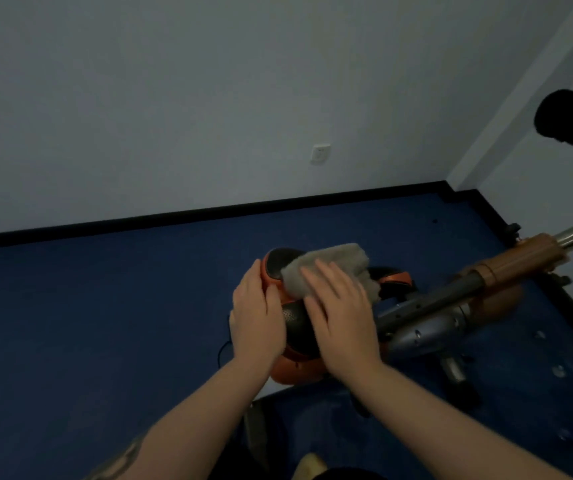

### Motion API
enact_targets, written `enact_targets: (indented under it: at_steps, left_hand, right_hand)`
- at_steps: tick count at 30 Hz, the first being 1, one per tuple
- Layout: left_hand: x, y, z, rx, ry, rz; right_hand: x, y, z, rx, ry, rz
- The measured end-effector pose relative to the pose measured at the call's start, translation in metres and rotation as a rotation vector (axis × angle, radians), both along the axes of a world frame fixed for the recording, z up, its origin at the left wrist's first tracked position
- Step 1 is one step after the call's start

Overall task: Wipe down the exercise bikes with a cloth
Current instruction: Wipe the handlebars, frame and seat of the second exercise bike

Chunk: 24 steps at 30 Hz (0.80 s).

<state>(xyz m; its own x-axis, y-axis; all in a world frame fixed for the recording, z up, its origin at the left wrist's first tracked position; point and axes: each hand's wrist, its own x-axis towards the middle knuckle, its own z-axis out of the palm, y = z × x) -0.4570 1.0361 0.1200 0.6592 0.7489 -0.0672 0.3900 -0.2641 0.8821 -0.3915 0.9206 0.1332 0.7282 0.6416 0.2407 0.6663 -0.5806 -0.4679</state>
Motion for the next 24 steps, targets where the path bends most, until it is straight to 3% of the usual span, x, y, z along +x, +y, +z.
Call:
enact_targets:
  at_steps: [7, 11, 15, 21, 24]
  left_hand:
    - [-0.014, 0.01, -0.004, 0.025, 0.101, -0.201]
    - [-0.019, 0.021, -0.001, 0.057, 0.188, -0.265]
    - [-0.026, 0.021, -0.001, -0.042, 0.185, -0.329]
    - [-0.02, 0.033, -0.002, -0.19, 0.243, -0.421]
    - [-0.02, 0.04, -0.003, -0.283, 0.246, -0.501]
  right_hand:
    - [0.04, 0.034, 0.019, -0.209, 0.111, 0.119]
    - [0.045, 0.033, 0.023, -0.141, 0.195, 0.215]
    - [0.039, 0.013, 0.019, -0.108, 0.218, 0.392]
    - [0.073, 0.065, 0.03, -0.176, 0.38, 0.295]
    - [0.06, 0.069, 0.029, -0.204, 0.279, 0.451]
